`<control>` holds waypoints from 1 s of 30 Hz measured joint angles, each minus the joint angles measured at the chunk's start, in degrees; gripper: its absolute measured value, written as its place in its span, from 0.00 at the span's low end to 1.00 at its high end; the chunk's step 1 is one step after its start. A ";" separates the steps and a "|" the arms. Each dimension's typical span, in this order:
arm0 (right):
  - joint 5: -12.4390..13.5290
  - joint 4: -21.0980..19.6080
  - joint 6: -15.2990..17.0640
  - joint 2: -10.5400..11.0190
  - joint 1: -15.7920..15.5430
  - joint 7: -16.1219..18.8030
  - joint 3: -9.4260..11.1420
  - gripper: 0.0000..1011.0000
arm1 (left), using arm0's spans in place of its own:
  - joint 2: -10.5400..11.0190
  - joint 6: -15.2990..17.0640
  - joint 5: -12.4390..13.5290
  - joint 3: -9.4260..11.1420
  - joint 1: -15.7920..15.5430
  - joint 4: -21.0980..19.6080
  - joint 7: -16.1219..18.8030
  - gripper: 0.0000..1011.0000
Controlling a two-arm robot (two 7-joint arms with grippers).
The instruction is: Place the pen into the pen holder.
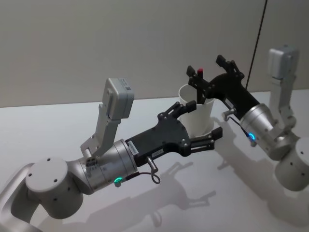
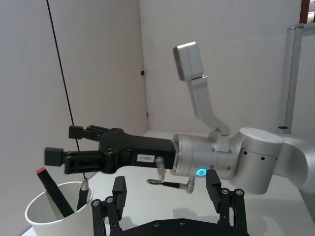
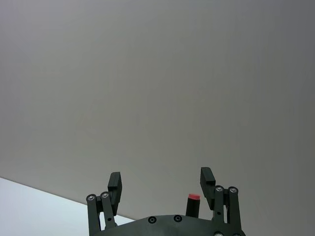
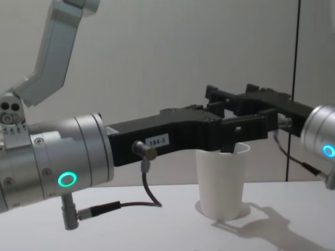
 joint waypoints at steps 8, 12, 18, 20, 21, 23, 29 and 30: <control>1.50 -5.16 0.94 2.29 -3.43 -1.40 0.71 0.99 | 0.00 0.00 0.00 0.00 0.00 0.00 0.00 0.99; 2.16 -7.61 1.42 3.50 -5.17 -2.15 1.05 0.99 | 0.00 0.00 0.00 0.00 0.00 0.00 0.00 0.99; 2.46 -8.70 1.65 4.00 -5.95 -2.51 1.22 0.99 | 0.00 0.00 0.01 0.00 0.00 0.00 0.02 0.99; 2.46 -8.75 1.68 4.02 -6.00 -2.54 1.24 0.99 | 0.01 0.00 0.06 0.03 0.00 0.01 0.24 0.99; 2.39 -9.03 1.85 4.13 -6.32 -2.72 1.36 0.99 | 0.02 -0.01 0.11 0.05 -0.01 0.02 0.38 0.99; 2.33 -9.17 1.92 4.19 -6.49 -2.82 1.42 0.99 | 0.05 -0.03 0.20 0.10 -0.03 0.04 0.79 0.99; 1.22 -11.40 3.19 5.14 -9.10 -4.40 2.40 0.99 | 0.37 -0.32 1.32 0.49 -0.16 0.25 3.97 0.99; 1.06 -11.74 3.37 5.30 -9.53 -4.60 2.55 0.99 | 0.47 -0.41 1.69 0.62 -0.21 0.34 5.15 0.99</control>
